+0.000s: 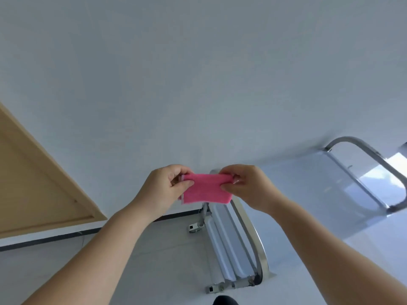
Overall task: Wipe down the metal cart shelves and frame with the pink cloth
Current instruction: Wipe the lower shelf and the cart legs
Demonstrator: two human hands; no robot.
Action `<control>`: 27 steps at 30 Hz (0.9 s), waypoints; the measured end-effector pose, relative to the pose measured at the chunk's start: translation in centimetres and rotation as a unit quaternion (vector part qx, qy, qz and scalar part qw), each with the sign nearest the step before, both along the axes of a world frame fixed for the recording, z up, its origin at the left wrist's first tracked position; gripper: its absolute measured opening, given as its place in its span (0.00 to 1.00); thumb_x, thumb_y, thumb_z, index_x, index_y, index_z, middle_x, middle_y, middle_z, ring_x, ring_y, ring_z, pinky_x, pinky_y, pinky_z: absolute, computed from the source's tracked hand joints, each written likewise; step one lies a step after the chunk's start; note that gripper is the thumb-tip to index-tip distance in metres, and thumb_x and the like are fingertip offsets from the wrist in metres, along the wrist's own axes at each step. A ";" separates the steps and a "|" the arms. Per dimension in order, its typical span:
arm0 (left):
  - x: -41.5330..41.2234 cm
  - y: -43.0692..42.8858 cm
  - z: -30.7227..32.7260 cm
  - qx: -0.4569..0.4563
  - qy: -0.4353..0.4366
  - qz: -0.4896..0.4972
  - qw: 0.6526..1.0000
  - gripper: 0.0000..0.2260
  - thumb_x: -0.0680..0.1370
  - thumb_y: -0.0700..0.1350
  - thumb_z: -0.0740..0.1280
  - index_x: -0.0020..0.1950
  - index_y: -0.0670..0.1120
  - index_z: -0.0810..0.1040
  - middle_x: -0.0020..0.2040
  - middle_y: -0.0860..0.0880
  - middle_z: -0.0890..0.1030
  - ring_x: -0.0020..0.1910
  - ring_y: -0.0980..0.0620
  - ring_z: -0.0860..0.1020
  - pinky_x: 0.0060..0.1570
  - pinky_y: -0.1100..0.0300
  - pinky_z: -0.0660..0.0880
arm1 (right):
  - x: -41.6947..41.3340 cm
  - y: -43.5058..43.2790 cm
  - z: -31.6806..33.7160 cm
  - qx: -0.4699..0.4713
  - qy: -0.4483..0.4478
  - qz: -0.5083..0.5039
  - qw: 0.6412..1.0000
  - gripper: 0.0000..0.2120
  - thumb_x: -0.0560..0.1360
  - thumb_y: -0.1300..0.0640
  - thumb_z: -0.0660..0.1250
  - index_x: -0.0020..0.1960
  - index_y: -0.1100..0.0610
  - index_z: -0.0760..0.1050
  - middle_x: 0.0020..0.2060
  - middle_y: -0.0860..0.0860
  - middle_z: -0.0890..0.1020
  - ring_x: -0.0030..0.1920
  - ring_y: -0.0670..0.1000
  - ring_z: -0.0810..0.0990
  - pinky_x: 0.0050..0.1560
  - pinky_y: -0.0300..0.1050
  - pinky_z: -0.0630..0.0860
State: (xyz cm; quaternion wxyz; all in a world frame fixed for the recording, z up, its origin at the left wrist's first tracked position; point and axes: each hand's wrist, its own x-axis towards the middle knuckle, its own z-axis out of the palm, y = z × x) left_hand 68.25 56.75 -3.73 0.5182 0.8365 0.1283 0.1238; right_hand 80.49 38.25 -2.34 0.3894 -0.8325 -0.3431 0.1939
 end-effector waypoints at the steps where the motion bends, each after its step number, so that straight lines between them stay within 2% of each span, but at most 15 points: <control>1: 0.1 0.6 -0.1 -0.005 -0.001 -0.012 1.000 0.08 0.74 0.37 0.70 0.45 0.52 0.81 0.34 0.56 0.80 0.33 0.60 0.77 0.36 0.72 0.71 | -0.5 0.3 -0.2 0.002 0.000 -0.020 1.000 0.13 0.70 0.67 0.68 0.43 0.48 0.78 0.34 0.42 0.80 0.35 0.37 0.76 0.39 0.27 0.71; 3: 0.6 1.6 -0.5 -0.009 0.003 -0.039 0.999 0.09 0.74 0.37 0.70 0.45 0.52 0.81 0.34 0.58 0.80 0.33 0.62 0.77 0.37 0.72 0.72 | -1.1 0.8 -0.7 0.000 -0.011 -0.048 0.999 0.10 0.70 0.68 0.68 0.42 0.53 0.79 0.33 0.44 0.79 0.34 0.37 0.75 0.38 0.27 0.70; 5: 1.3 2.4 -1.1 -0.018 0.011 -0.064 0.998 0.10 0.74 0.36 0.70 0.45 0.52 0.80 0.33 0.60 0.80 0.33 0.63 0.77 0.37 0.72 0.72 | -1.1 1.3 -1.5 -0.002 -0.022 -0.073 0.997 0.07 0.70 0.69 0.67 0.43 0.59 0.80 0.34 0.50 0.81 0.34 0.40 0.76 0.37 0.27 0.71; 8: 2.5 3.7 -1.9 -0.011 0.022 -0.084 0.996 0.11 0.74 0.36 0.69 0.44 0.53 0.80 0.33 0.61 0.80 0.34 0.63 0.77 0.38 0.72 0.72 | -0.8 2.5 -3.1 0.010 -0.026 -0.115 0.993 0.07 0.70 0.69 0.67 0.45 0.61 0.80 0.37 0.55 0.82 0.38 0.47 0.79 0.41 0.37 0.75; 11: 3.4 5.3 -2.6 -0.004 0.034 -0.084 0.996 0.13 0.74 0.36 0.69 0.44 0.55 0.79 0.34 0.62 0.80 0.34 0.63 0.77 0.40 0.71 0.72 | -0.2 4.2 -4.6 0.004 -0.006 -0.133 0.991 0.07 0.70 0.67 0.68 0.43 0.58 0.80 0.36 0.51 0.82 0.39 0.51 0.81 0.43 0.46 0.79; 13: 3.8 6.5 -2.9 0.001 0.046 -0.083 0.996 0.13 0.74 0.36 0.69 0.44 0.55 0.79 0.34 0.60 0.80 0.35 0.62 0.77 0.40 0.71 0.72 | 0.2 5.3 -5.3 0.003 -0.001 -0.147 0.989 0.10 0.69 0.67 0.68 0.43 0.53 0.80 0.36 0.49 0.82 0.40 0.50 0.81 0.43 0.45 0.78; 15: 4.3 7.6 -3.2 0.001 0.054 -0.086 0.995 0.12 0.74 0.36 0.69 0.44 0.55 0.79 0.35 0.58 0.80 0.35 0.61 0.78 0.40 0.70 0.73 | 0.6 6.4 -5.8 0.004 0.007 -0.158 0.987 0.11 0.69 0.67 0.68 0.45 0.54 0.82 0.39 0.50 0.83 0.41 0.49 0.81 0.44 0.42 0.78; 18: 5.2 9.3 -3.8 0.013 0.056 -0.092 0.994 0.12 0.74 0.36 0.70 0.44 0.55 0.79 0.35 0.58 0.80 0.35 0.62 0.78 0.42 0.69 0.73 | 1.3 7.9 -6.5 -0.006 0.014 -0.166 0.986 0.11 0.70 0.68 0.68 0.46 0.55 0.82 0.39 0.49 0.83 0.40 0.46 0.80 0.40 0.31 0.74; 19: 5.5 9.8 -4.1 0.013 0.057 -0.092 0.994 0.12 0.74 0.36 0.70 0.44 0.55 0.79 0.35 0.58 0.80 0.35 0.62 0.78 0.42 0.69 0.73 | 1.4 8.5 -6.7 -0.012 0.014 -0.167 0.986 0.11 0.70 0.68 0.67 0.45 0.54 0.82 0.38 0.49 0.82 0.39 0.46 0.79 0.39 0.31 0.73; 23: 6.6 11.9 -5.5 0.017 0.079 -0.115 0.990 0.12 0.74 0.36 0.70 0.43 0.55 0.79 0.35 0.57 0.80 0.34 0.62 0.77 0.41 0.70 0.73 | 1.4 10.6 -7.9 -0.023 0.008 -0.191 0.981 0.18 0.68 0.68 0.64 0.37 0.44 0.75 0.35 0.46 0.79 0.38 0.46 0.77 0.39 0.39 0.72; 27: 7.6 14.4 -7.7 0.007 0.108 -0.164 0.981 0.10 0.74 0.37 0.69 0.43 0.53 0.80 0.38 0.54 0.81 0.37 0.58 0.78 0.41 0.67 0.74 | -0.1 12.6 -9.8 -0.051 0.041 -0.261 0.963 0.16 0.69 0.71 0.62 0.43 0.53 0.81 0.38 0.51 0.82 0.38 0.51 0.80 0.35 0.35 0.74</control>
